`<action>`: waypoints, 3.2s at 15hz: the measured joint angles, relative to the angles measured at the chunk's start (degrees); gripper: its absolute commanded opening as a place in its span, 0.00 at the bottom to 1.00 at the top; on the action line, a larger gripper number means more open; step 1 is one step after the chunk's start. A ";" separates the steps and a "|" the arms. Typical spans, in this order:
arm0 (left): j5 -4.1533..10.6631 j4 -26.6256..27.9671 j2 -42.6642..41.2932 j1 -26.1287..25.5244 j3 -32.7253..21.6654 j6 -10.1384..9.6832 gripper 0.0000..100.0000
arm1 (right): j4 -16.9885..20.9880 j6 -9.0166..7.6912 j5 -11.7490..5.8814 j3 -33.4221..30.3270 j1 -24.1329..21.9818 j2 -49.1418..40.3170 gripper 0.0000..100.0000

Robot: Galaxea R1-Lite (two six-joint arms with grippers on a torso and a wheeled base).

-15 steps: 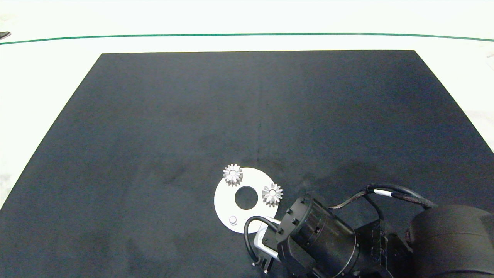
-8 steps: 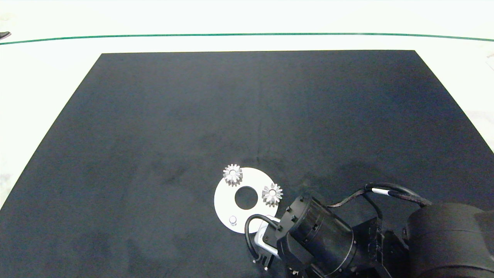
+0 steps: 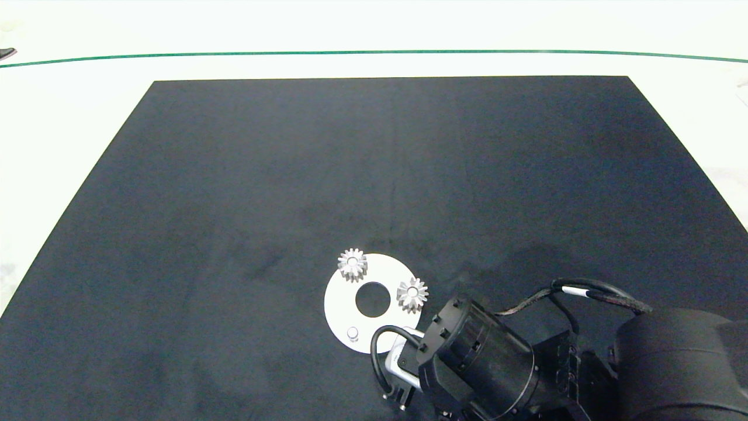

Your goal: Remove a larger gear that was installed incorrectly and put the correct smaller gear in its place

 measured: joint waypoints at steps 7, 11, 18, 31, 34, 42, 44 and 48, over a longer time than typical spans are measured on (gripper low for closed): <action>-0.02 0.00 0.00 0.00 0.00 0.00 1.00 | 0.06 -0.24 -0.09 0.30 0.44 -0.05 0.32; -0.02 -0.05 -0.02 0.00 0.00 -0.01 1.00 | -1.66 -0.61 -0.09 -2.35 0.55 -0.30 0.31; 0.00 -0.07 -0.02 0.10 0.00 0.00 1.00 | 9.12 -5.81 -0.02 -25.14 2.28 2.05 0.31; 0.00 -0.18 -0.02 0.18 -0.50 0.00 1.00 | 37.96 -7.28 0.18 -53.31 4.55 19.69 0.31; -0.02 -0.18 -0.06 0.18 -0.50 0.00 1.00 | 37.99 -2.93 0.16 -53.31 4.85 20.04 0.31; -0.02 -0.24 -0.35 0.18 -0.50 0.00 1.00 | 32.61 -1.96 0.33 -53.33 5.10 20.30 0.31; -0.02 -0.22 -0.37 0.18 -0.44 0.00 1.00 | 31.39 -2.01 0.33 -53.31 5.10 20.37 0.31; -0.02 -0.24 -0.46 0.18 -0.48 0.00 1.00 | 28.75 -2.06 0.28 -53.31 4.92 20.87 0.31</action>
